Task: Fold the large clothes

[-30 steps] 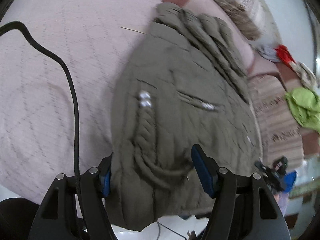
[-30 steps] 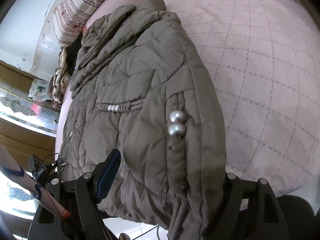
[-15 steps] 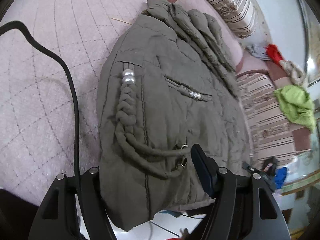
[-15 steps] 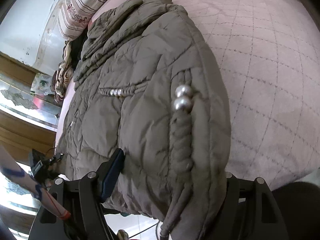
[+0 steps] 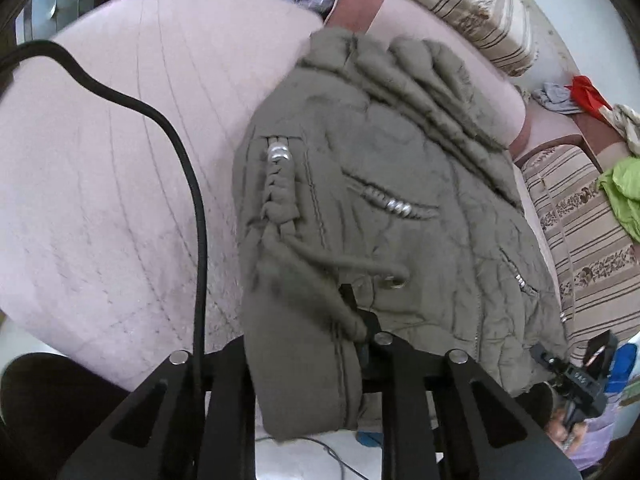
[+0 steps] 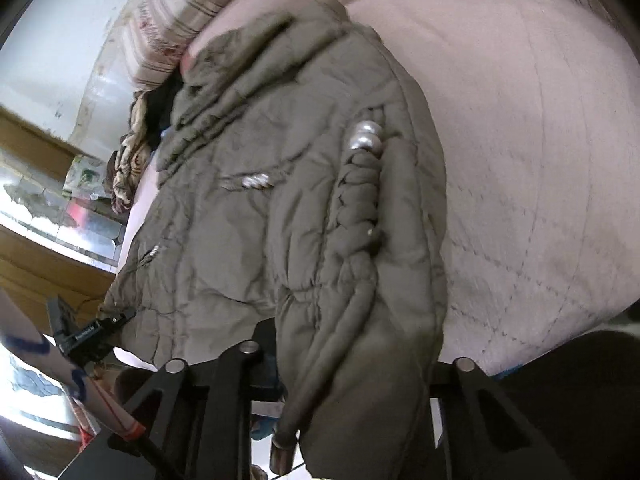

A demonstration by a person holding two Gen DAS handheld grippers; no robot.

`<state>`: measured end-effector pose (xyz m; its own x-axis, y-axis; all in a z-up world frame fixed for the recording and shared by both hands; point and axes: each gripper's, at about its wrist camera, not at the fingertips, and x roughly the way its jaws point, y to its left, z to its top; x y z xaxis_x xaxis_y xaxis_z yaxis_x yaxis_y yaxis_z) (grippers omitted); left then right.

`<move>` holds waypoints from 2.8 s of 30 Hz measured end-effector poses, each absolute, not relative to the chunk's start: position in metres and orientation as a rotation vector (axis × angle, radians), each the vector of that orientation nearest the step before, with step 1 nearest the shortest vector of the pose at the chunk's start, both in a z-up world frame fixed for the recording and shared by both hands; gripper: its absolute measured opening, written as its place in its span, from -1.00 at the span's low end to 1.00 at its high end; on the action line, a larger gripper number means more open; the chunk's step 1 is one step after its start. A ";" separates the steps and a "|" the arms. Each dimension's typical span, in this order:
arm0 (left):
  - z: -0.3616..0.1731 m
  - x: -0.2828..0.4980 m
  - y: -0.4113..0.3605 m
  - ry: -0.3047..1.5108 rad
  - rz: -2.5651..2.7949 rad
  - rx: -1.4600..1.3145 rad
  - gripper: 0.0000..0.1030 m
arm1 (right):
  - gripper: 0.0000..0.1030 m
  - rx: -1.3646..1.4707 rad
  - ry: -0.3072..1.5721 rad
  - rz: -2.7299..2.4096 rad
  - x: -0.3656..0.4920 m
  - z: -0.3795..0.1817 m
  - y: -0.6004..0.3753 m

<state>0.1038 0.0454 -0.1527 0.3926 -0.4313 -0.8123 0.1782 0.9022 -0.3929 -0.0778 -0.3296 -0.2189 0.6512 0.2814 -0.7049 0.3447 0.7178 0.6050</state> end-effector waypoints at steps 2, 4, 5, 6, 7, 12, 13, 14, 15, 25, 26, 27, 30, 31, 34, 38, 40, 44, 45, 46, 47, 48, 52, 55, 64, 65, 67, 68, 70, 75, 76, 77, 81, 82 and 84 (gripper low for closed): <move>-0.137 0.097 0.045 1.062 -0.396 -0.240 -0.67 | -0.59 0.773 0.856 -0.026 -0.081 -0.204 -0.328; -0.124 0.091 0.047 1.040 -0.404 -0.237 -0.67 | -0.63 0.763 0.828 -0.012 -0.085 -0.189 -0.327; -0.120 0.089 0.047 1.033 -0.409 -0.240 -0.67 | -0.66 0.756 0.814 -0.003 -0.088 -0.182 -0.327; -0.116 0.088 0.047 1.028 -0.412 -0.243 -0.68 | -0.66 0.750 0.805 0.003 -0.091 -0.176 -0.327; -0.113 0.085 0.049 1.030 -0.413 -0.247 -0.68 | -0.67 0.743 0.796 0.009 -0.095 -0.171 -0.327; -0.104 0.072 0.058 1.040 -0.429 -0.278 -0.68 | -0.67 0.730 0.788 0.039 -0.119 -0.157 -0.330; -0.102 0.069 0.059 1.036 -0.435 -0.280 -0.68 | -0.67 0.730 0.789 0.044 -0.123 -0.156 -0.332; -0.098 0.065 0.060 1.030 -0.439 -0.279 -0.68 | -0.67 0.732 0.787 0.049 -0.128 -0.154 -0.333; -0.094 0.062 0.061 1.022 -0.442 -0.278 -0.68 | -0.67 0.732 0.783 0.051 -0.133 -0.151 -0.334; -0.039 0.081 0.048 0.863 -0.449 -0.249 -0.68 | -0.67 0.650 0.710 0.061 -0.118 -0.100 -0.334; -0.034 0.084 0.046 0.848 -0.446 -0.241 -0.68 | -0.67 0.634 0.699 0.061 -0.112 -0.092 -0.335; -0.027 0.089 0.044 0.832 -0.441 -0.231 -0.68 | -0.67 0.618 0.688 0.061 -0.107 -0.084 -0.336; -0.011 0.100 0.040 0.794 -0.440 -0.217 -0.68 | -0.67 0.562 0.658 0.049 -0.088 -0.062 -0.334; -0.006 0.103 0.037 0.783 -0.439 -0.211 -0.68 | -0.67 0.547 0.651 0.046 -0.082 -0.055 -0.332; 0.008 0.118 0.030 0.759 -0.429 -0.194 -0.67 | -0.67 0.524 0.634 0.035 -0.060 -0.038 -0.332; 0.024 0.144 0.023 0.739 -0.403 -0.174 -0.67 | -0.67 0.510 0.607 0.005 -0.027 -0.016 -0.341; 0.031 0.160 0.019 0.735 -0.382 -0.167 -0.67 | -0.67 0.504 0.597 -0.012 -0.012 -0.006 -0.347; 0.045 0.197 0.009 0.731 -0.348 -0.168 -0.67 | -0.67 0.491 0.583 -0.051 0.025 0.013 -0.360; 0.048 0.205 0.006 0.730 -0.341 -0.168 -0.67 | -0.67 0.489 0.583 -0.059 0.034 0.016 -0.363; 0.050 0.216 0.003 0.727 -0.333 -0.167 -0.67 | -0.67 0.487 0.583 -0.069 0.045 0.018 -0.366; 0.052 0.227 -0.002 0.728 -0.321 -0.165 -0.67 | -0.67 0.487 0.583 -0.078 0.054 0.020 -0.369; 0.053 0.238 -0.006 0.732 -0.310 -0.163 -0.67 | -0.67 0.489 0.583 -0.084 0.063 0.023 -0.373; 0.051 0.277 -0.023 0.746 -0.280 -0.142 -0.66 | -0.67 0.494 0.601 -0.111 0.102 0.023 -0.388; 0.042 0.308 -0.036 0.767 -0.253 -0.125 -0.66 | -0.67 0.513 0.623 -0.129 0.127 0.016 -0.400; -0.008 0.391 -0.075 0.864 -0.161 -0.057 -0.65 | -0.67 0.558 0.726 -0.213 0.210 -0.028 -0.441; -0.015 0.399 -0.079 0.875 -0.152 -0.049 -0.65 | -0.67 0.552 0.741 -0.223 0.220 -0.034 -0.444; -0.030 0.413 -0.086 0.899 -0.133 -0.036 -0.65 | -0.67 0.539 0.765 -0.239 0.236 -0.045 -0.446; -0.039 0.420 -0.090 0.913 -0.124 -0.031 -0.65 | -0.66 0.534 0.780 -0.249 0.244 -0.052 -0.447; -0.054 0.434 -0.096 0.936 -0.110 -0.013 -0.65 | -0.66 0.534 0.807 -0.267 0.259 -0.065 -0.451; -0.081 0.457 -0.110 0.963 -0.088 0.018 -0.61 | -0.65 0.512 0.848 -0.294 0.288 -0.087 -0.456; -0.087 0.462 -0.113 0.968 -0.083 0.026 -0.61 | -0.65 0.508 0.854 -0.299 0.292 -0.090 -0.457; -0.092 0.468 -0.117 0.975 -0.080 0.031 -0.60 | -0.65 0.505 0.861 -0.302 0.298 -0.094 -0.458; -0.104 0.481 -0.122 1.007 -0.076 0.017 -0.56 | -0.64 0.526 0.878 -0.326 0.310 -0.108 -0.466; -0.105 0.482 -0.120 1.015 -0.080 0.001 -0.56 | -0.62 0.539 0.875 -0.329 0.310 -0.110 -0.467; -0.102 0.482 -0.115 1.018 -0.101 -0.032 -0.49 | -0.60 0.570 0.868 -0.333 0.310 -0.114 -0.470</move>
